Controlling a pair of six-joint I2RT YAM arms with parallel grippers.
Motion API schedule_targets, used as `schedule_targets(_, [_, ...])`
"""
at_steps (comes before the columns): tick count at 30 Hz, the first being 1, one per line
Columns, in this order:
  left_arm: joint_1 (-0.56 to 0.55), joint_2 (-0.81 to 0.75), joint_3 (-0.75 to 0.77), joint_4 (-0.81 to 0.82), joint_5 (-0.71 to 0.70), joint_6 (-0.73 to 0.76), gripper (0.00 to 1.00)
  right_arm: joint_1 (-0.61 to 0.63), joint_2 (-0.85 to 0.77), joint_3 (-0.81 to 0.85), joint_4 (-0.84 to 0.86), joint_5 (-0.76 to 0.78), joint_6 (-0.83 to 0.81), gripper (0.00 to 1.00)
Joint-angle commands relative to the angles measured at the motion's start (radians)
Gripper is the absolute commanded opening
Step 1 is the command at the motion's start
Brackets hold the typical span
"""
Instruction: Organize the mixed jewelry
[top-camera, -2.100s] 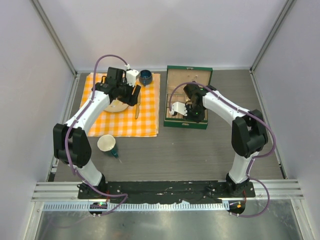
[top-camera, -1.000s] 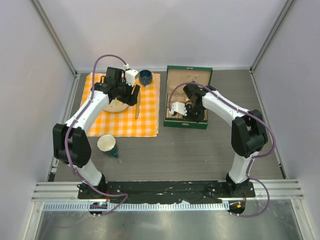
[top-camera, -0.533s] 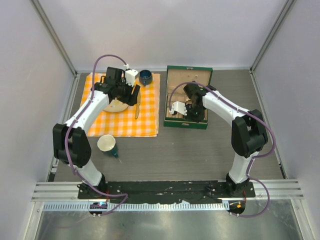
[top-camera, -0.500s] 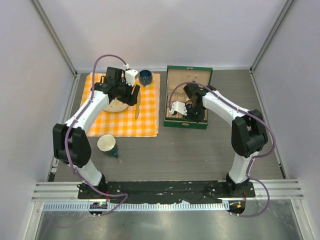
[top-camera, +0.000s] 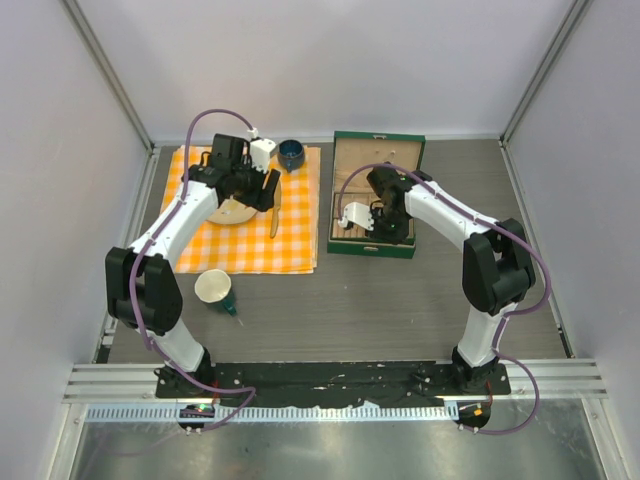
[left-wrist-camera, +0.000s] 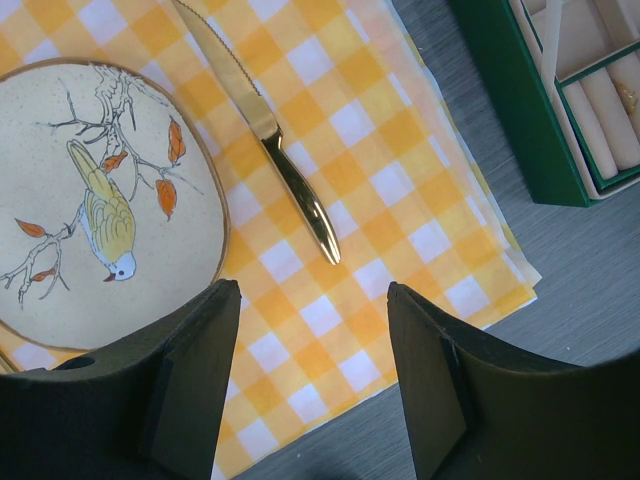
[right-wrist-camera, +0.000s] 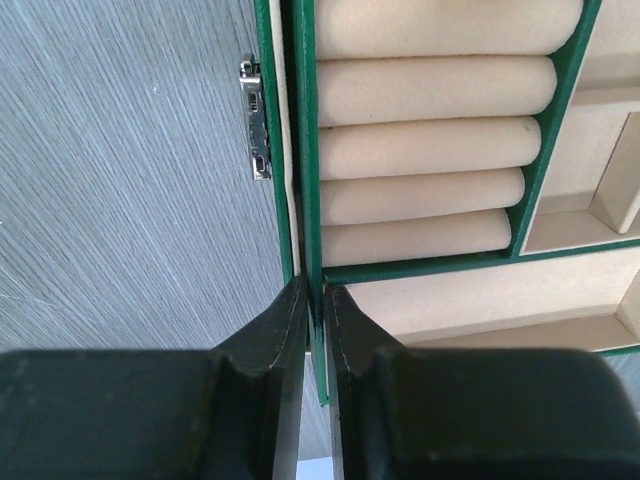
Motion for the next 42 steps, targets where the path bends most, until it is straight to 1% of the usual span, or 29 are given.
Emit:
schedule_targets(1, [0.006,-0.018,0.018,0.006,0.018,-0.004,0.65,0.003,0.029,0.001,0.117,-0.062,0.007,0.18])
schedule_targets(11, [0.008,-0.021,0.017,0.008,0.021,-0.006,0.65,0.004,0.035,0.010,0.131,-0.071,0.028,0.19])
schedule_targets(16, [0.010,-0.027,0.014,0.006,0.021,-0.006,0.65,0.004,0.042,0.002,0.164,-0.088,0.058,0.24])
schedule_targets(17, [0.010,-0.029,0.012,0.006,0.023,-0.006,0.65,0.003,0.042,-0.001,0.171,-0.094,0.062,0.27])
schedule_targets(19, [0.010,-0.030,0.014,0.006,0.023,-0.007,0.65,0.003,0.042,-0.002,0.184,-0.110,0.074,0.28])
schedule_targets(23, [0.011,-0.033,0.012,0.006,0.024,-0.009,0.65,0.003,0.033,0.001,0.194,-0.131,0.088,0.34])
schedule_targets(29, [0.013,-0.036,0.011,0.005,0.026,-0.009,0.65,0.001,0.012,-0.001,0.194,-0.140,0.101,0.34])
schedule_targets(34, [0.013,-0.036,0.009,0.006,0.027,-0.009,0.65,-0.007,-0.031,-0.001,0.169,-0.108,0.093,0.34])
schedule_targets(42, [0.013,-0.036,0.006,0.006,0.032,-0.009,0.65,-0.020,-0.056,-0.007,0.132,-0.081,0.078,0.35])
